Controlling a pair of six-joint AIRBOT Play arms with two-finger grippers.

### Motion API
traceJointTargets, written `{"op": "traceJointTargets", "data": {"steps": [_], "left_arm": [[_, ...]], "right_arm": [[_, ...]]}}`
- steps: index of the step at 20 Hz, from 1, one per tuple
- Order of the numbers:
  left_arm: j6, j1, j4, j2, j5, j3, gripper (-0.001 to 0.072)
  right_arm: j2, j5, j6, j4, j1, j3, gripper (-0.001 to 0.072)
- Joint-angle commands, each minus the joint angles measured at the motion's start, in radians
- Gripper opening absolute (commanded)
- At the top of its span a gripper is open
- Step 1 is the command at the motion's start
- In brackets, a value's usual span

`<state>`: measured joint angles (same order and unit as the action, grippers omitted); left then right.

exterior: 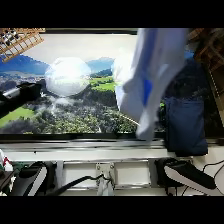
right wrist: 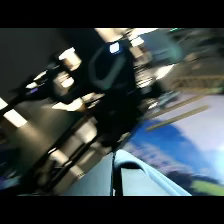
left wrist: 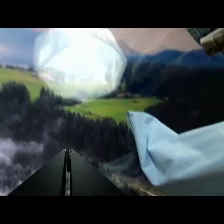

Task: Fold the clothes and pants, and hang the long-sleeved shirts on hangers.

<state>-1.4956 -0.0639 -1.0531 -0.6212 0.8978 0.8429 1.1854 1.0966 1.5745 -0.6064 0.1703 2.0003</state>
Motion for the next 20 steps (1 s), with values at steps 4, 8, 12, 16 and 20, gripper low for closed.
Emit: {"op": "traceJointTargets", "data": {"steps": [4,8,12,16,20], "left_arm": [[0.019,-0.002,0.015,-0.010,0.000,-0.057,0.0010],[0.019,-0.045,0.006,-0.010,0.000,-0.057,0.0010],[0.019,-0.075,0.007,-0.010,0.001,-0.057,0.0058],[0.015,-0.075,0.007,-0.010,0.004,-0.057,0.0291],[0.015,-0.073,0.009,-0.010,0.005,-0.059,0.0295]], "right_arm": [[0.128,-0.138,-0.023,0.043,0.256,0.070,0.0023],[0.122,-0.171,-0.046,0.140,0.261,0.113,0.0023],[0.112,-0.134,0.014,0.017,0.202,0.079,0.0100],[0.112,0.087,0.081,-0.253,0.095,-0.048,0.0410],[0.112,0.305,0.084,-0.710,0.031,-0.191,0.0408]]}}
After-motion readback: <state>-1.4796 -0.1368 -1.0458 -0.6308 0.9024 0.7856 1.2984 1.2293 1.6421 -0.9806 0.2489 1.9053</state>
